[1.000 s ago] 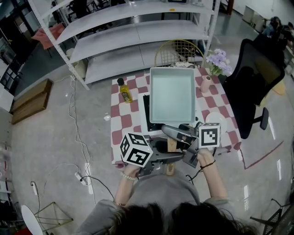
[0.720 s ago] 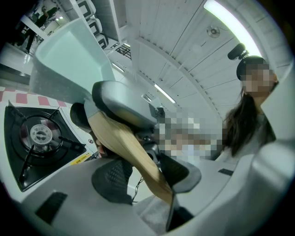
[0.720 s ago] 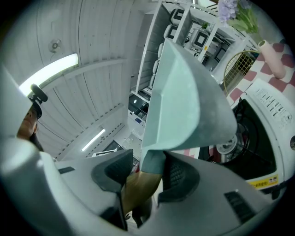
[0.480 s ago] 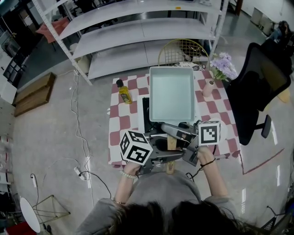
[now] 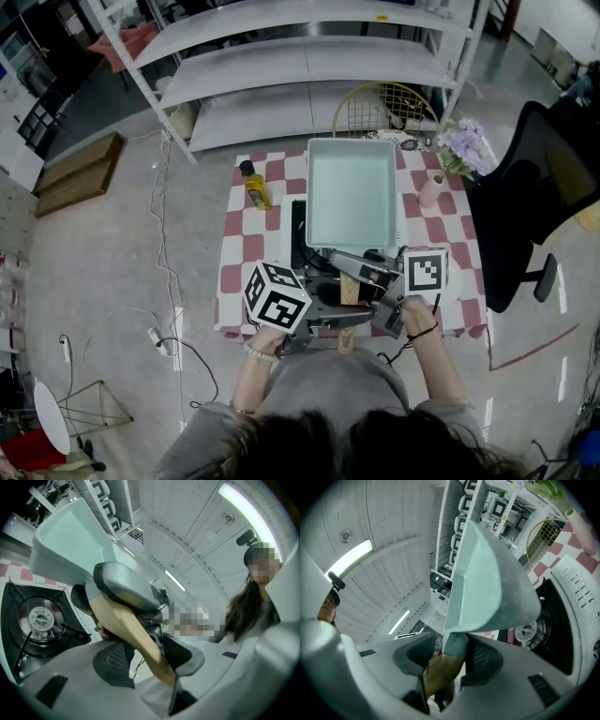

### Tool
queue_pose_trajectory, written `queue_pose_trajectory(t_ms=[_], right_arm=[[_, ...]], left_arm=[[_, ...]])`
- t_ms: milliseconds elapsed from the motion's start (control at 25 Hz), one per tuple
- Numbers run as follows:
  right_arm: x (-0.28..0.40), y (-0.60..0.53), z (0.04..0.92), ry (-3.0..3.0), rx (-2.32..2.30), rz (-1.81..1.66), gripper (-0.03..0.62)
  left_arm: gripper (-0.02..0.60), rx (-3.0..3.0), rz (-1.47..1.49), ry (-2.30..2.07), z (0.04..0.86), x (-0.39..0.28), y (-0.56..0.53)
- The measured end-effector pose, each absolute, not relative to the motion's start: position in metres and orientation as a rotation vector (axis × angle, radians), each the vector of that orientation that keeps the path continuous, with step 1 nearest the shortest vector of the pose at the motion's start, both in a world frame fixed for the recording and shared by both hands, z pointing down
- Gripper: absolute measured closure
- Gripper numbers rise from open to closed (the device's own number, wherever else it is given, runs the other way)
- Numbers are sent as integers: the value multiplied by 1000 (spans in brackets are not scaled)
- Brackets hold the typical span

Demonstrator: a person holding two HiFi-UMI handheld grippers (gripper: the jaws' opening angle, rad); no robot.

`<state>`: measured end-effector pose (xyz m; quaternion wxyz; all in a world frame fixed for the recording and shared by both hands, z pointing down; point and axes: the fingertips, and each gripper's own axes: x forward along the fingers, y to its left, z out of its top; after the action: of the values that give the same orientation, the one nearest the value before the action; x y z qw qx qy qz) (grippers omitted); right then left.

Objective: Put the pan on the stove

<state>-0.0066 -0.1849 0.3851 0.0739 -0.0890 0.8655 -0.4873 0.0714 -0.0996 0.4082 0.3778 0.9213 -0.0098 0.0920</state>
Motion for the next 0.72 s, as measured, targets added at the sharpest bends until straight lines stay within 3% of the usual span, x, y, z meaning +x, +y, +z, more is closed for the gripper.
queue_pose_trajectory(t_ms=[720], right_arm=[[-14, -199, 411, 2548, -229, -1618, 407]], left_arm=[[382, 2247, 205, -56, 425, 68, -115]])
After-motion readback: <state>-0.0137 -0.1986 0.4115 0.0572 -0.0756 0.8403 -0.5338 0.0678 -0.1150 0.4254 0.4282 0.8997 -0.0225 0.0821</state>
